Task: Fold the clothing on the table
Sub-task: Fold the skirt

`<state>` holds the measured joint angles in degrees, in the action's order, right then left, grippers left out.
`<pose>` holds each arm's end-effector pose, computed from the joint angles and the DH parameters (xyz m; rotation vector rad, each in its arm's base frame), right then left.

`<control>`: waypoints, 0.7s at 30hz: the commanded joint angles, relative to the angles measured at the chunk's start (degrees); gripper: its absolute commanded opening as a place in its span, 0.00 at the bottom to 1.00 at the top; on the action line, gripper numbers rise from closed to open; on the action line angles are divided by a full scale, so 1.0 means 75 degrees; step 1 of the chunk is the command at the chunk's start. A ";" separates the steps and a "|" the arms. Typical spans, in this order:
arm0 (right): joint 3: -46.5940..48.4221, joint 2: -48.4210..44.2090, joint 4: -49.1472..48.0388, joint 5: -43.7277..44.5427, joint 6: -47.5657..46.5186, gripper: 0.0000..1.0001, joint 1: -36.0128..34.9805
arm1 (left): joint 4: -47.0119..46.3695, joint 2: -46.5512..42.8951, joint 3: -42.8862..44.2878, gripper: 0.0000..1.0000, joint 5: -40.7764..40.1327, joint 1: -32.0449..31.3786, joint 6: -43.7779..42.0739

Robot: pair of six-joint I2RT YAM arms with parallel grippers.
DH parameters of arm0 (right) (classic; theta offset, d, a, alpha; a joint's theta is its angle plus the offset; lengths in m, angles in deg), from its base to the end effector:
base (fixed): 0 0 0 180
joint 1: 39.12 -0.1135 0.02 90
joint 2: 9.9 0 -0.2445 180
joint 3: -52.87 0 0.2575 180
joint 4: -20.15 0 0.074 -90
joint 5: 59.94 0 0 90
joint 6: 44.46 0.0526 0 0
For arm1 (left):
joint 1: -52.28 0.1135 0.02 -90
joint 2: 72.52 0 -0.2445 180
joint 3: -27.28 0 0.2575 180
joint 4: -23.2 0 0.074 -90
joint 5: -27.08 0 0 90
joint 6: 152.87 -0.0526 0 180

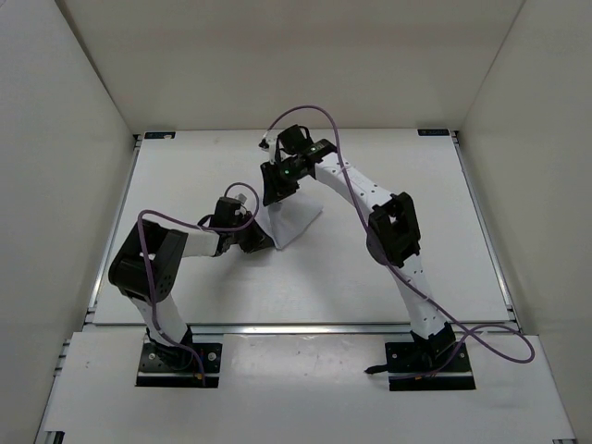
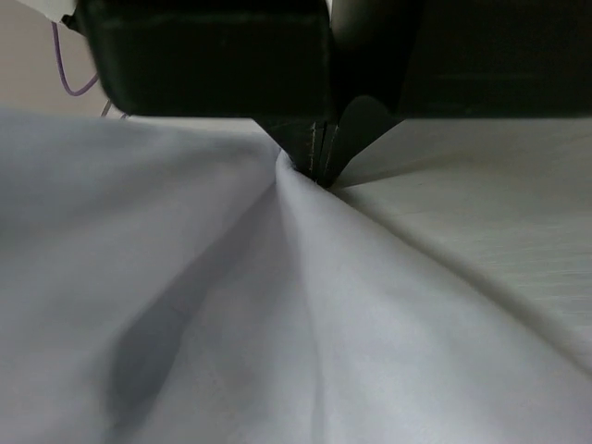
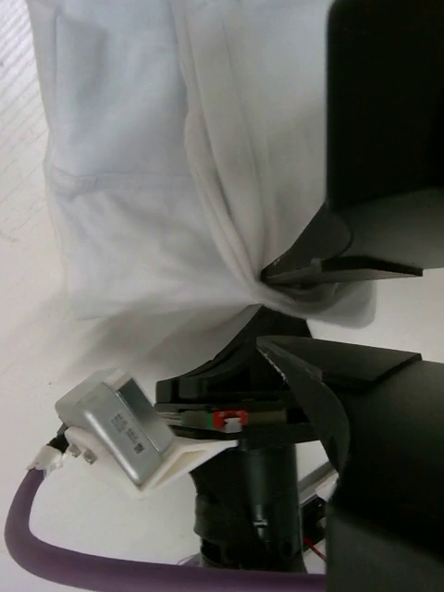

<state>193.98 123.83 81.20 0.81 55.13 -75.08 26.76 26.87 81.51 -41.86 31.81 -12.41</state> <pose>0.4021 0.3235 0.2267 -0.8068 2.4716 0.9523 0.2957 -0.1306 0.0796 -0.4960 2.5542 -0.9602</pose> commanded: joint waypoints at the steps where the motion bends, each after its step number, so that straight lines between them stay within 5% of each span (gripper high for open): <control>1: 0.0559 0.0320 -0.0039 -0.0037 0.0070 0.28 -0.0302 | 0.0173 0.0189 0.0144 0.00 0.0028 -0.0177 -0.0118; 4: 0.1003 0.0485 0.0054 0.0149 0.0093 0.63 -0.0454 | 0.0197 0.0119 0.0086 0.00 -0.0007 -0.0201 -0.0106; 6: 0.1274 0.0416 0.0207 0.0780 0.0035 0.76 -0.0513 | 0.0208 -0.0044 -0.0112 0.00 -0.0042 -0.0083 -0.0083; 14: 0.0938 -0.1025 0.0138 0.1580 0.0315 0.77 0.0376 | 0.0899 -0.1636 -0.0406 0.01 0.0040 0.0959 -0.0610; 16: 0.0188 -0.1691 -0.0106 0.1837 0.0164 0.65 0.0506 | 0.1110 -0.2035 -0.0325 0.06 0.0249 0.1263 -0.0750; 20: -0.2747 -0.2992 -0.1358 0.1734 0.0256 0.00 0.0973 | 0.0071 -0.2390 -0.0126 0.20 0.1325 0.1183 -0.0448; 21: -0.3522 -0.3169 -0.1571 0.1524 0.0396 0.00 0.1138 | -0.0037 -0.2366 0.0061 0.20 0.1445 0.1043 -0.0388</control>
<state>178.44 104.55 75.72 13.09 56.44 -68.55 31.40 10.76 79.04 -37.76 41.21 -15.71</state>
